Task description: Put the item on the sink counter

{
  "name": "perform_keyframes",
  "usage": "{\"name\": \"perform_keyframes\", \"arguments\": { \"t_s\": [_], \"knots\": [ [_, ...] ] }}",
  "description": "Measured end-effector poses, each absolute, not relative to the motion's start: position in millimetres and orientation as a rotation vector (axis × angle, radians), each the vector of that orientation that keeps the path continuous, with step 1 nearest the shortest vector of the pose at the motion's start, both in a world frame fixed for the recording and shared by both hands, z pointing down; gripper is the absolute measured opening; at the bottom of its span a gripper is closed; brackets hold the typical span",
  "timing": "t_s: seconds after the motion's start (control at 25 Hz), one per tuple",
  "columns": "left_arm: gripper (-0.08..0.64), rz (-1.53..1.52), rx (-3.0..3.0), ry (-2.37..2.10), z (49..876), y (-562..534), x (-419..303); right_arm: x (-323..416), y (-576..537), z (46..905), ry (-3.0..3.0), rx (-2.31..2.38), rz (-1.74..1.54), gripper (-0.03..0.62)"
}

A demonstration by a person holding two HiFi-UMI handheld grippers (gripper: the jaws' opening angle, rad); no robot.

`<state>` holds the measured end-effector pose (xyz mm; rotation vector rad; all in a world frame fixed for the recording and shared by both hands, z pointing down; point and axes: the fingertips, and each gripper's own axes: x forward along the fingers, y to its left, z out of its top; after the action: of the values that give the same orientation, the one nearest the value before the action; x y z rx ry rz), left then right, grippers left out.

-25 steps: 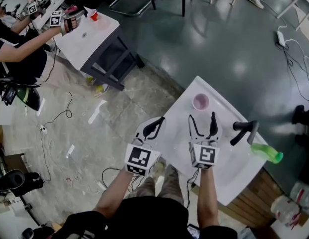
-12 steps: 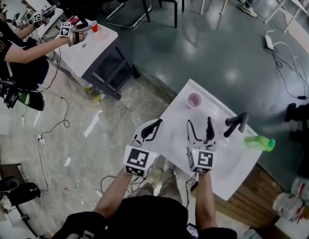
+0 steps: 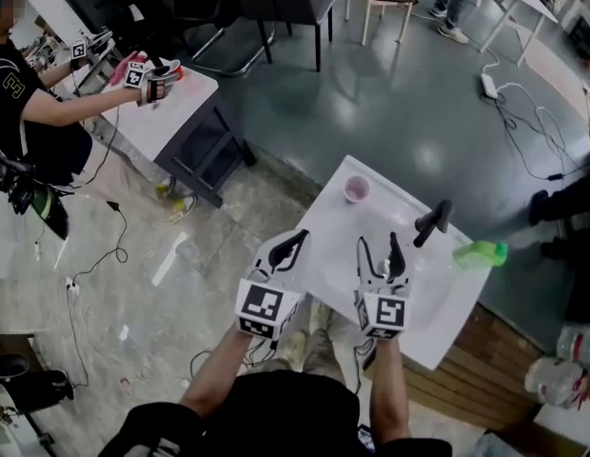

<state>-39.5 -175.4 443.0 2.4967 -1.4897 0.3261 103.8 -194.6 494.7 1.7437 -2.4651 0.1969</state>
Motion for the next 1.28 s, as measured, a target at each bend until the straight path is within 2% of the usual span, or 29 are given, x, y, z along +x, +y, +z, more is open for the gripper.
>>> {"name": "perform_keyframes", "arguments": {
  "t_s": [0.28, 0.72, 1.28],
  "knots": [
    [0.002, 0.298, 2.557, -1.448, 417.9, -150.8, -33.5, 114.0, -161.0, 462.5, -2.432, 1.820, 0.157, 0.237],
    [0.002, 0.267, 2.637, -1.393, 394.1, -108.0, -25.6, 134.9, -102.8, 422.8, -2.347, 1.934, 0.088, 0.156],
    [0.002, 0.212, 2.744, -1.299, 373.1, -49.6, -11.6, 155.3, -17.7, 409.6, -2.248, 2.060, 0.084, 0.083]
  ]
}}
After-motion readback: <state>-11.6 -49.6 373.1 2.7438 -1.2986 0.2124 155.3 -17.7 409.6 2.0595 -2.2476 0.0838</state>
